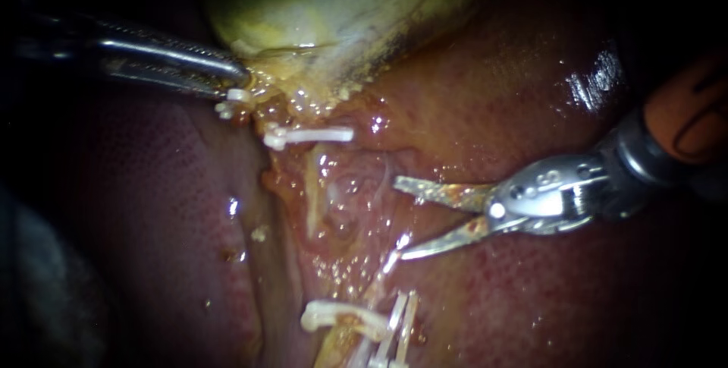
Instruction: Go back from the cut right tube
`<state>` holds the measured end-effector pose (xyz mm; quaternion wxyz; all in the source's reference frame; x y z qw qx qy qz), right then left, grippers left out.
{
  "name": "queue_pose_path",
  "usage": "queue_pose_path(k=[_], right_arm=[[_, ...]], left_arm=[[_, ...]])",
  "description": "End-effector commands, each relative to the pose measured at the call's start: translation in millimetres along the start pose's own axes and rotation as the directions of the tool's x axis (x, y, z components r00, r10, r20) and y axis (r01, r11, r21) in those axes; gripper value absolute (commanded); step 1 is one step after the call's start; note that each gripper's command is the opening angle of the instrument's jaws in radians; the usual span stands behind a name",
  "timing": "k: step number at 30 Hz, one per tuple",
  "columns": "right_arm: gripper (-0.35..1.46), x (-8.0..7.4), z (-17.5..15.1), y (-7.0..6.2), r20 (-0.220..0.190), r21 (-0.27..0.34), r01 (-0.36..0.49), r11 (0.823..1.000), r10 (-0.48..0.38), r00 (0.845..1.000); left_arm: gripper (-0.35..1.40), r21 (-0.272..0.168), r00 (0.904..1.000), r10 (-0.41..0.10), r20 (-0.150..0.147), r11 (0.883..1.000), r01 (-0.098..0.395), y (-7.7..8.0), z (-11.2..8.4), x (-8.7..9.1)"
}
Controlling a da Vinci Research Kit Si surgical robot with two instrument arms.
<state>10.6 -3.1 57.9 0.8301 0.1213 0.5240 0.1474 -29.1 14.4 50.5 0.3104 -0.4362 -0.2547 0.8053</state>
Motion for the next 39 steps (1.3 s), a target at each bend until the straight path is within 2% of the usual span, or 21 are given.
queue_pose_path(k=[1,4,12,14,20,31,39], right_arm=[[1.45,-0.1,-0.6,0.3,0.003,0.005,0.014,1.000,-0.014,1.000],[1.45,-0.1,-1.7,0.7,-0.001,0.034,0.035,0.999,-0.035,0.999],[1.45,0.3,-2.6,1.1,-0.001,0.039,0.042,0.998,-0.042,0.999],[1.45,0.3,-2.6,1.1,-0.001,0.039,0.042,0.998,-0.042,0.999],[1.45,0.2,-2.8,1.1,-0.001,0.040,0.043,0.998,-0.043,0.999],[1.45,0.1,-3.4,1.3,-0.002,0.043,0.043,0.998,-0.043,0.999],[1.45,0.3,-3.2,1.2,-0.004,0.051,0.042,0.998,-0.042,0.999]], left_arm=[[-0.35,0.000,1.0000,0.000,0.000,1.000,0.000,0.0,0.0,0.0],[-0.35,0.001,1.0000,0.000,0.000,1.000,0.000,0.0,0.1,-0.1],[-0.35,0.007,1.0000,0.004,-0.001,1.000,-0.004,0.0,0.9,-0.7],[-0.35,0.015,1.0000,0.007,-0.003,1.000,-0.007,0.0,1.5,-1.2],[-0.35,0.002,0.9998,0.022,0.001,1.000,-0.022,-0.7,3.9,-2.7],[-0.35,-0.013,0.9997,0.022,0.006,1.000,-0.022,-1.1,7.3,-4.2],[-0.35,-0.021,0.9997,0.024,0.011,1.000,-0.023,-1.1,6.8,-4.2]])
